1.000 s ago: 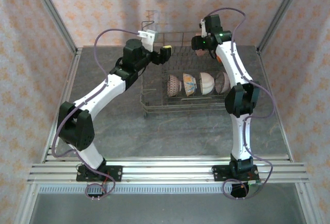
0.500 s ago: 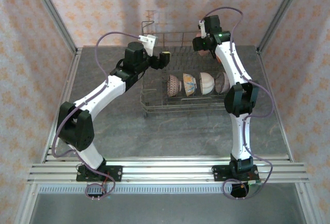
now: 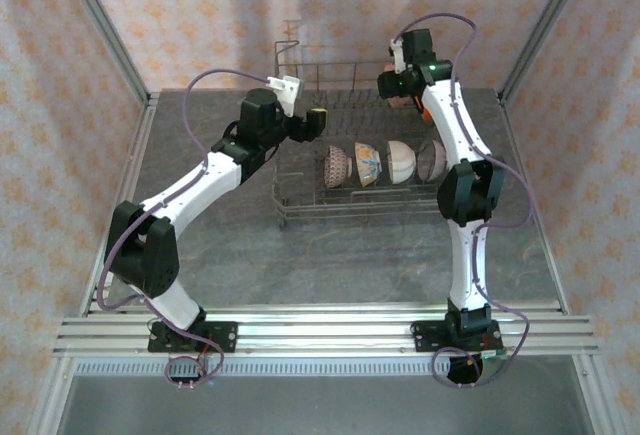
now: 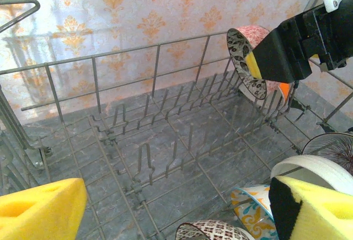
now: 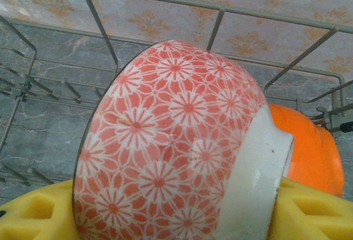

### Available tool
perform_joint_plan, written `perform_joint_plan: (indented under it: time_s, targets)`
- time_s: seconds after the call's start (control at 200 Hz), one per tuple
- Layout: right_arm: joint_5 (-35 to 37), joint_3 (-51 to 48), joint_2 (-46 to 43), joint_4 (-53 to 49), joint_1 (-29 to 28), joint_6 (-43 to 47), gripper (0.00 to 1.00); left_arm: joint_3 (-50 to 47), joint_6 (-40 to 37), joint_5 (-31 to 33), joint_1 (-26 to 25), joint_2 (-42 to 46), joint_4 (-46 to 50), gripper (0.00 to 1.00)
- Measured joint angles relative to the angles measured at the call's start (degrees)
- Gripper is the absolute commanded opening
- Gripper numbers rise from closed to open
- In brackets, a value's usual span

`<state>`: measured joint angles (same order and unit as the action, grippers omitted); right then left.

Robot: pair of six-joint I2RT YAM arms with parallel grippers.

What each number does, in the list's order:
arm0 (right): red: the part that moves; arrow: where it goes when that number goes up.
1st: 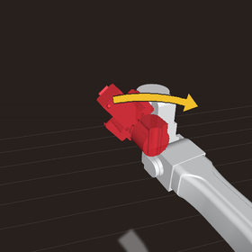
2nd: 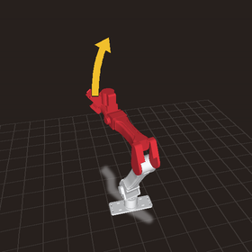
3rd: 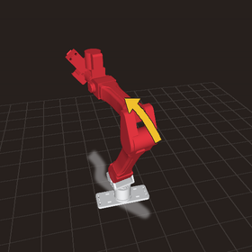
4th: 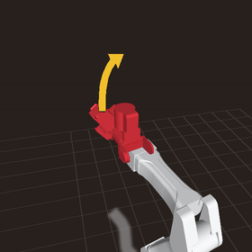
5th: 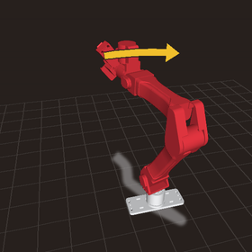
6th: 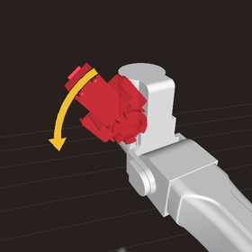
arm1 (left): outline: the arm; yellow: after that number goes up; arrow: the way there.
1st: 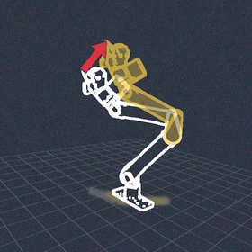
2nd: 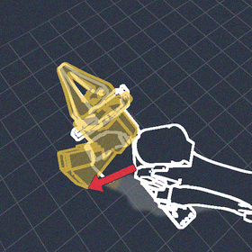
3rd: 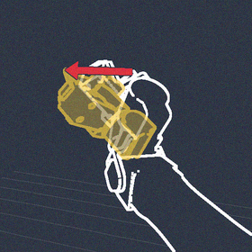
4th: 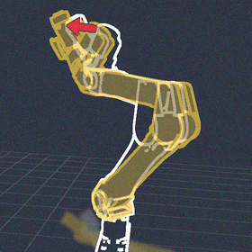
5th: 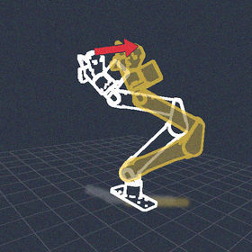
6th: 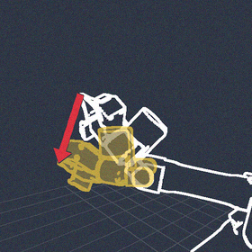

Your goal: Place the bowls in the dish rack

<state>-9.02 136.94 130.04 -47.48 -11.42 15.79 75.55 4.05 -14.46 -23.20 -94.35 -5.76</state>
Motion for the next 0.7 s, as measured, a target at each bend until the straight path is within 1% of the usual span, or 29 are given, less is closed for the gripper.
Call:
perform_joint_plan:
  time_s: [0.701]
  targets:
    - [-2.56,0.00,0.04,0.00,0.61,2.93,0.42,-0.24,-0.87,-0.07,0.39,0.00,0.00,0.88]
